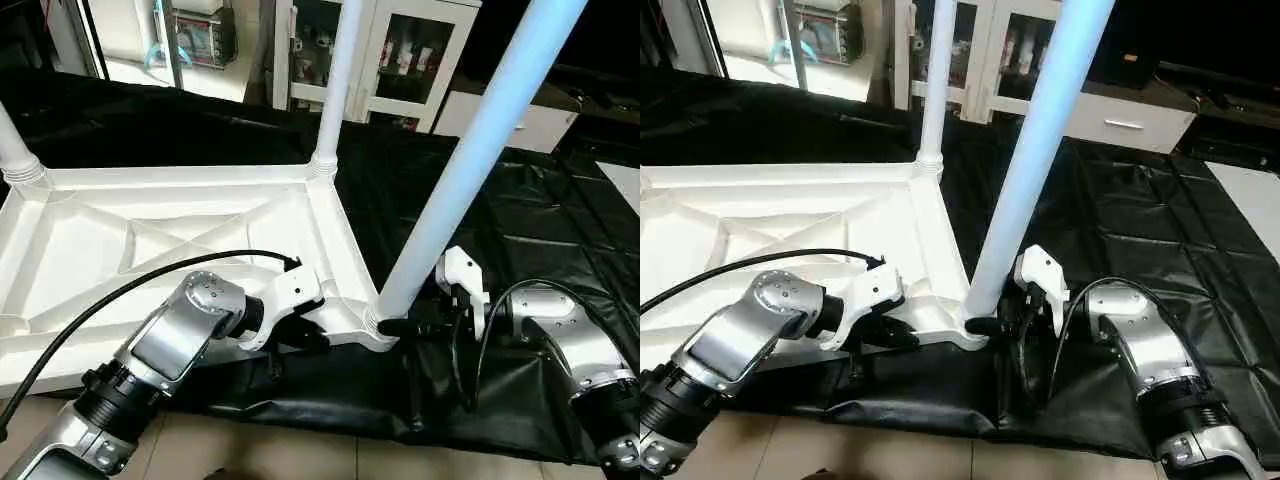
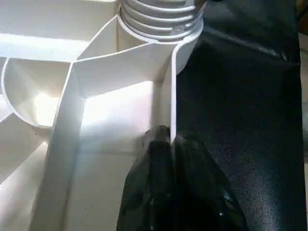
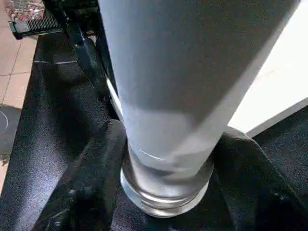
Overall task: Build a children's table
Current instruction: Rotate leg to tighten
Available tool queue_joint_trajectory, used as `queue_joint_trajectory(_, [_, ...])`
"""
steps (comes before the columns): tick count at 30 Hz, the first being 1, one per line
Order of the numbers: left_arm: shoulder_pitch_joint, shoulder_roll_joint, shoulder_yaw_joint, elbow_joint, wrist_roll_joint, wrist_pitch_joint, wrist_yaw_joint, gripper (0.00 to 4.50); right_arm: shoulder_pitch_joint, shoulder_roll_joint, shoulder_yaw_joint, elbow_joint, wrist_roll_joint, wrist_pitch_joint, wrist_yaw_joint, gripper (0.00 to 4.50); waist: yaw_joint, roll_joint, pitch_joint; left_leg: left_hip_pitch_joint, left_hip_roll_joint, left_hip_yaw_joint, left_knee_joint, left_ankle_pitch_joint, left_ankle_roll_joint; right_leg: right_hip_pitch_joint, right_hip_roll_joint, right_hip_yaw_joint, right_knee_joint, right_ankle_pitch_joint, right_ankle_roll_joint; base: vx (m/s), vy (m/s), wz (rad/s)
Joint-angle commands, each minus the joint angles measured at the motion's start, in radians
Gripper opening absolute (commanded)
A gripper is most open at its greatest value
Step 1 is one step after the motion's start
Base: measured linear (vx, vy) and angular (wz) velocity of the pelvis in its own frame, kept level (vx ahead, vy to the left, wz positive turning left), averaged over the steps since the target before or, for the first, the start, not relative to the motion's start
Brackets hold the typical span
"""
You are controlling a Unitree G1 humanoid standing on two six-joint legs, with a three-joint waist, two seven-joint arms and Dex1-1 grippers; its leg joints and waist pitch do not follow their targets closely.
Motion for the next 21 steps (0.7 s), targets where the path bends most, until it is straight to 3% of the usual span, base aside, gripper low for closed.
queue_joint_trajectory(1, [0.01, 0.005, -0.031, -0.018, -0.026, 0.0, -0.044, 0.0, 0.01, -0.02, 0.005, 0.05, -0.046, 0.013, -0.01, 2.48, 0.001, 0.006, -0.054, 0.004, 0.06, -0.019, -0.071, -0.155, 0.048, 0.049, -0.077, 0.053, -0.077, -0.198, -0.209, 0.0, 0.0, 0.0])
queue_joint_trajectory(10, [0.009, -0.003, -0.023, -0.003, -0.019, 0.003, -0.021, 0.0, 0.016, 0.02, -0.022, 0.089, -0.037, 0.043, -0.087, 2.27, -0.002, 0.005, -0.053, 0.004, 0.059, -0.02, -0.073, -0.176, 0.04, 0.047, -0.075, 0.053, -0.08, -0.223, -0.201, 0.0, 0.0, 0.0])
queue_joint_trajectory(13, [0.003, -0.019, -0.011, 0.014, -0.017, 0.005, 0.003, 0.0, 0.013, 0.047, -0.035, 0.122, -0.052, 0.05, -0.165, 2.23, -0.008, 0.006, -0.046, 0.003, 0.059, -0.024, -0.08, -0.251, 0.013, 0.044, -0.078, 0.05, -0.094, -0.354, -0.167, 0.0, 0.0, 0.0])
queue_joint_trajectory(17, [-0.048, -0.128, 0.072, 0.116, -0.009, 0.044, 0.164, 0.0, 0.003, 0.135, -0.047, 0.188, -0.095, 0.145, -0.383, 2.2, -0.024, 0.006, -0.04, 0.016, 0.055, -0.035, -0.084, -0.366, -0.029, 0.032, -0.08, 0.042, -0.116, -0.545, -0.103, 0.0, 0.0, 0.0])
queue_joint_trajectory(21, [-0.113, -0.226, 0.127, 0.22, 0.014, 0.083, 0.321, 0.0, -0.033, 0.262, -0.1, 0.251, -0.107, 0.216, -0.638, 2.17, -0.043, 0.007, -0.04, 0.018, 0.054, -0.047, -0.088, -0.418, -0.042, 0.031, -0.083, 0.032, -0.129, -0.598, -0.069, 0.0, 0.0, 0.0])
